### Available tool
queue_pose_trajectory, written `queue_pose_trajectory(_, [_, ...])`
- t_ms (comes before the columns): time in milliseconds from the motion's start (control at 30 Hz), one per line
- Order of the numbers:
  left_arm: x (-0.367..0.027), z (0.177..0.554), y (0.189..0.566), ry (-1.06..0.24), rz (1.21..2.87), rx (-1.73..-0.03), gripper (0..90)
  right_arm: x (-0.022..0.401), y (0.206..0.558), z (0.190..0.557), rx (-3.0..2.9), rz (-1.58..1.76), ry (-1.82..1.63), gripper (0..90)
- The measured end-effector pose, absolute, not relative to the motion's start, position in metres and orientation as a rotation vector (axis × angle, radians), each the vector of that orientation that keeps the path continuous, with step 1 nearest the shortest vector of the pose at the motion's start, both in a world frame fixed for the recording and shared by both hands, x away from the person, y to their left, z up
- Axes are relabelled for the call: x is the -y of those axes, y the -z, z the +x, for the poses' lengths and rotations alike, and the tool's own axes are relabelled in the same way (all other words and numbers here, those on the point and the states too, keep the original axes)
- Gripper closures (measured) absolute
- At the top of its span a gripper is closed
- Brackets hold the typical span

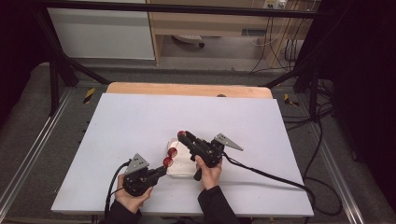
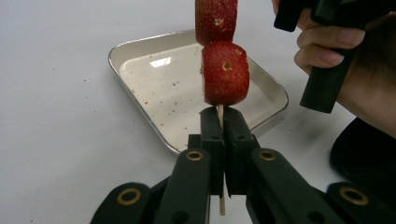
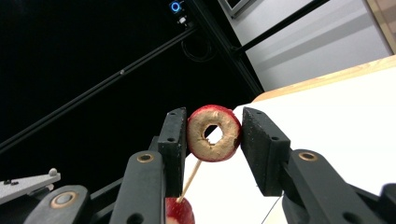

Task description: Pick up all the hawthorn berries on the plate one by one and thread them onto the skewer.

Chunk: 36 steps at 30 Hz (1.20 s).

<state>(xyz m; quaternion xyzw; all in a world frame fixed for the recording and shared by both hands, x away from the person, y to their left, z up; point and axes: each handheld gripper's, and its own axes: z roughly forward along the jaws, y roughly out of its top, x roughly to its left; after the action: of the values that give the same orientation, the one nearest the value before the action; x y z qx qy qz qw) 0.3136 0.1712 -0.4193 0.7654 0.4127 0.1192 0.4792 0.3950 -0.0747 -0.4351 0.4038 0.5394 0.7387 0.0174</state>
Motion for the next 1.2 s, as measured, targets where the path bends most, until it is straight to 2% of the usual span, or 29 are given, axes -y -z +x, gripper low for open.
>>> queue_pose_trajectory(1000, [-0.165,0.310,0.426,-0.355,1.870,-1.008,88.3,0.073,0.435,0.387,-1.668,1.397,-2.374,62.5])
queue_pose_trajectory(1200, [-0.167,0.310,0.423,-0.354,1.891,-0.974,88.4,0.077,0.429,0.391,-1.756,1.335,-2.283,62.7])
